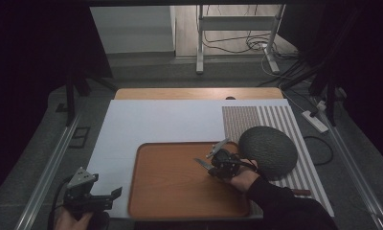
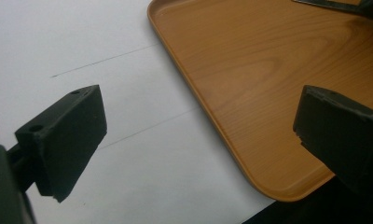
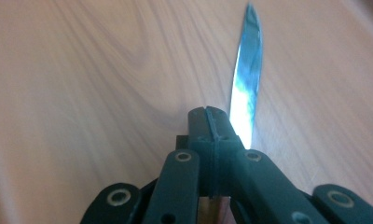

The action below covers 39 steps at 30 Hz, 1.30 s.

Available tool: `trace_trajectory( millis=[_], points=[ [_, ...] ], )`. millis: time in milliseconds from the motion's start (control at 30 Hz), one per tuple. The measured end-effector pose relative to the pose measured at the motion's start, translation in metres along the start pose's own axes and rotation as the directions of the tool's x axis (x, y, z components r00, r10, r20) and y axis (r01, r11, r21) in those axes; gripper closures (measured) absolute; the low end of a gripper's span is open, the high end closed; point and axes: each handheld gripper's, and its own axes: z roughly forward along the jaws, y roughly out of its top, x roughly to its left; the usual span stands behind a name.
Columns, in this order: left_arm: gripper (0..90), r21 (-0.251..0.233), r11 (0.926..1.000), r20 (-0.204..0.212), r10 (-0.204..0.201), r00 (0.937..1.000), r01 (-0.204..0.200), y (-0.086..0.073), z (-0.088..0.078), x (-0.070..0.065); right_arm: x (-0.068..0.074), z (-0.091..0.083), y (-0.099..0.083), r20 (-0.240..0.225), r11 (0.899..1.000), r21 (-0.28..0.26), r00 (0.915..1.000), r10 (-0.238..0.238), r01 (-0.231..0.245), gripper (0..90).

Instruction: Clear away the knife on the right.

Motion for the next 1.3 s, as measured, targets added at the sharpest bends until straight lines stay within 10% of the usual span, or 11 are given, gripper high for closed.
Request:
trace_trajectory(
  millis=[1033,1300],
  points=[
    [3.4,-0.007,1.0,0.008,-0.006,0.9999,0.006,0.0,-0.001,0.001,-0.045,-0.026,-0.05,0.066,0.978,0.045,0.9773,0.201,-0.205,88.1],
    [3.4,-0.011,0.9999,0.013,-0.012,0.9998,0.012,-0.001,-0.001,0.002,-0.04,-0.046,-0.046,0.051,0.977,-0.105,0.9799,0.193,-0.187,44.8]
  ],
)
